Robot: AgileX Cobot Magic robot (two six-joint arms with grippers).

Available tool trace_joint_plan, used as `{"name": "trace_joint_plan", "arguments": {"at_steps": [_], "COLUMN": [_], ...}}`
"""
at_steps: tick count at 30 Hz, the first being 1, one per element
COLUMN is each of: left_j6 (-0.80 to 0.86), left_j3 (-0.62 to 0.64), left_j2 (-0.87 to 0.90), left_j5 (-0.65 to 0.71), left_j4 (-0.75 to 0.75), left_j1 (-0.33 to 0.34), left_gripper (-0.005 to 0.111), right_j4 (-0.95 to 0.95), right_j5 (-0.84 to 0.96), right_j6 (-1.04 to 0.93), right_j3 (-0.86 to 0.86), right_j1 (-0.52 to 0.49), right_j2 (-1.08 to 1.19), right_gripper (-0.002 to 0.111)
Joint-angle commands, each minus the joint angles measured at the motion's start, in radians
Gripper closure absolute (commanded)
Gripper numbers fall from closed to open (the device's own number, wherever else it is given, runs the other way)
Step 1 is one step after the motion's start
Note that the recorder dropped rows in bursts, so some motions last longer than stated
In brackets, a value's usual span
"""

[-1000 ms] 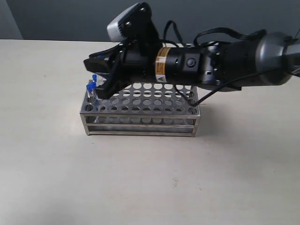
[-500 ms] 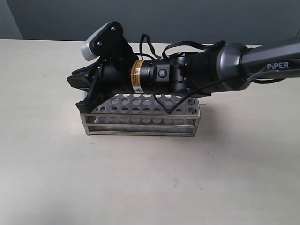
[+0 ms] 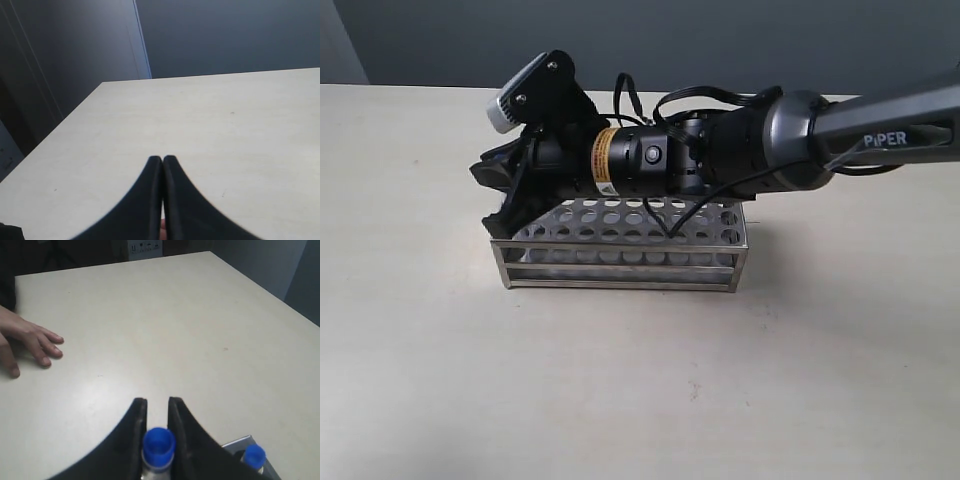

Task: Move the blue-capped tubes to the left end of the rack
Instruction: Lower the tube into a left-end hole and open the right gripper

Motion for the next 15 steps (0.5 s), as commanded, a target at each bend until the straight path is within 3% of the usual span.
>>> {"name": "trace_joint_plan", "arguments": {"at_steps": [1,5,11,15], "left_j6": [-0.001,-0.001,-0.001,-0.001], "left_j3": [-0.003,-0.003,-0.003,-0.003], "left_j2": [-0.005,-0.005,-0.005,-0.005], "left_j5": [-0.002,-0.002,-0.002,-0.002], "left_j4": [0.002,0.002,0.002,0.002], "left_j1": [-0.003,-0.003,-0.003,-0.003], "left_gripper": [0.106,0.106,0.106,0.106], "right_j4": [-0.005,0.004,0.004,0.011], "right_j5": [0.017,0.003,-0.011,-0.020], "right_j6": [-0.013,-0.013,-0.013,-0.013], "right_j3": [-0.007,-0.007,-0.007,-0.007], "right_j1": [-0.002,-0.002,-0.002,-0.002], "right_j2": [0.017,0.051,0.075,0.070], "right_gripper": [0.109,0.106,0.074,0.073]}}
